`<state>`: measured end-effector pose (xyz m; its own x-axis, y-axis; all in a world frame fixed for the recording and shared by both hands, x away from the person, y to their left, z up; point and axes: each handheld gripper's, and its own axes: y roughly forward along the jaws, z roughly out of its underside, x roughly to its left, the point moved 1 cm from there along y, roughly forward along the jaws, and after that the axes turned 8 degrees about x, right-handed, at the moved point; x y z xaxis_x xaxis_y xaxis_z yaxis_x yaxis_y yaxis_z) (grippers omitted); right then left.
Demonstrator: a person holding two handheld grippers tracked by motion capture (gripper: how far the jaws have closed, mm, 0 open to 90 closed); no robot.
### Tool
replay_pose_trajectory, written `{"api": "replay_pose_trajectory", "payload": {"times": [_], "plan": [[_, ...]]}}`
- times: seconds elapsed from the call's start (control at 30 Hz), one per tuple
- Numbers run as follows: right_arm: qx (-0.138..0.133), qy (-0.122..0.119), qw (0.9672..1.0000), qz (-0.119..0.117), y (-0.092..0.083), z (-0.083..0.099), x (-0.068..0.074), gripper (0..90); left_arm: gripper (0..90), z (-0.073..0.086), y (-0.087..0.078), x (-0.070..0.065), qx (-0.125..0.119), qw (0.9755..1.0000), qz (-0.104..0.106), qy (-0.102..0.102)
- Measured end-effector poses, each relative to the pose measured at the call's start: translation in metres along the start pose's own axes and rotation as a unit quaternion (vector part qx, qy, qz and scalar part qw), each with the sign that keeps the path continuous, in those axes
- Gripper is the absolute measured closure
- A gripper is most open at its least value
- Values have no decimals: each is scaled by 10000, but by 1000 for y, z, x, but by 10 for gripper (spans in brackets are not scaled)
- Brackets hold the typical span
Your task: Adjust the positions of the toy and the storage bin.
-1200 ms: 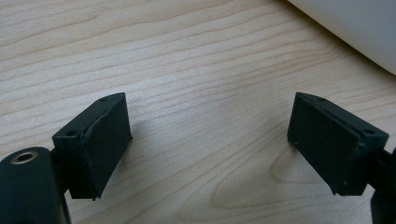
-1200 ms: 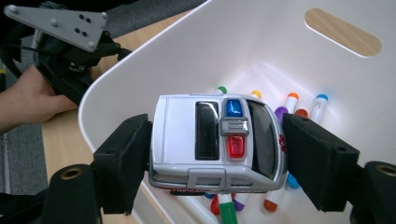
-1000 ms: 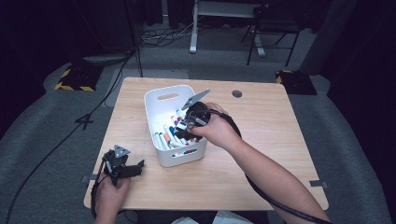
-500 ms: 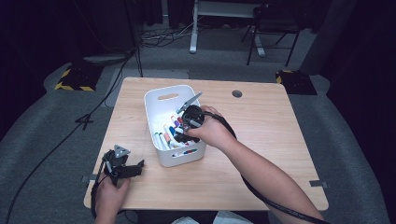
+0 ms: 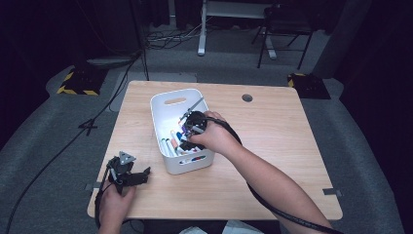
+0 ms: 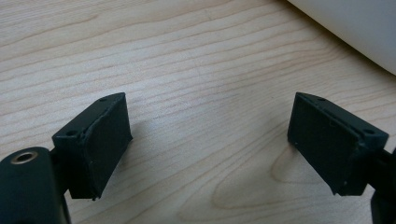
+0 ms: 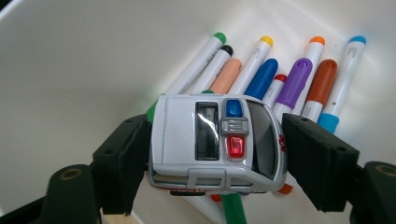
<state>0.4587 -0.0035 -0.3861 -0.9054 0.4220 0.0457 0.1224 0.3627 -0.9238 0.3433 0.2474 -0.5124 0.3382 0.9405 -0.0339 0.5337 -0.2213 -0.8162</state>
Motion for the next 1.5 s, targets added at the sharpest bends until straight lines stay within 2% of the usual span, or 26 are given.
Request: {"api": "replay_pose_trajectory", "payload": {"times": [0.1,0.13,0.2,0.37,0.4,0.57,0.6,0.63,0.67,0.77,0.8,0.83,0.87,1.1,1.13,1.23,1.27,1.33,1.37,1.43,1.5], "plan": [[136,46,9999,24,1,-1,-1,265,136,0,0,0,1,10000,-1,3],[161,-22,9998,85,1,-1,-3,265,136,0,0,0,1,10000,-1,3],[239,63,9997,31,4,0,-3,265,136,0,0,0,1,10000,0,2],[379,95,9992,87,10,1,-7,264,136,0,0,0,-2,10000,-5,5],[368,30,9993,114,12,1,-8,264,136,0,0,0,-2,10000,-5,5],[441,91,9989,151,15,2,-10,264,136,0,0,0,7,10000,4,5],[473,111,9987,128,16,3,-9,264,136,0,0,0,2,10000,-6,14],[621,327,9975,70,15,3,-6,264,136,0,0,0,2,10000,-8,16],[741,425,9963,89,15,4,-5,264,136,0,0,0,2,10000,-8,16],[813,423,9957,123,16,5,-6,263,136,0,0,0,8,10000,6,4],[679,491,9965,77,17,5,-6,262,136,0,0,0,6,10000,1,7],[707,463,9964,114,15,5,-7,261,136,0,0,0,7,10000,3,6],[576,482,9972,70,16,5,-7,260,136,0,0,0,6,10000,1,6],[315,521,9981,18,11,5,-6,208,136,0,0,0,3,10000,10,9],[313,512,9982,24,9,5,-6,204,136,0,0,0,3,10000,13,7],[34,355,9993,80,5,4,-6,220,136,0,0,0,-3,10000,5,6],[71,478,9988,41,2,4,-4,223,136,0,0,0,8,10000,19,7],[40,485,9988,10,-2,5,-3,224,136,0,0,0,0,10000,8,3],[4,454,9990,15,-4,5,-3,225,136,0,0,0,-2,10000,12,3],[-255,188,9995,66,-9,5,-6,227,136,0,0,0,5,10000,11,7],[-442,148,9989,53,-16,6,-5,229,136,0,0,0,4,10000,13,5]]}}
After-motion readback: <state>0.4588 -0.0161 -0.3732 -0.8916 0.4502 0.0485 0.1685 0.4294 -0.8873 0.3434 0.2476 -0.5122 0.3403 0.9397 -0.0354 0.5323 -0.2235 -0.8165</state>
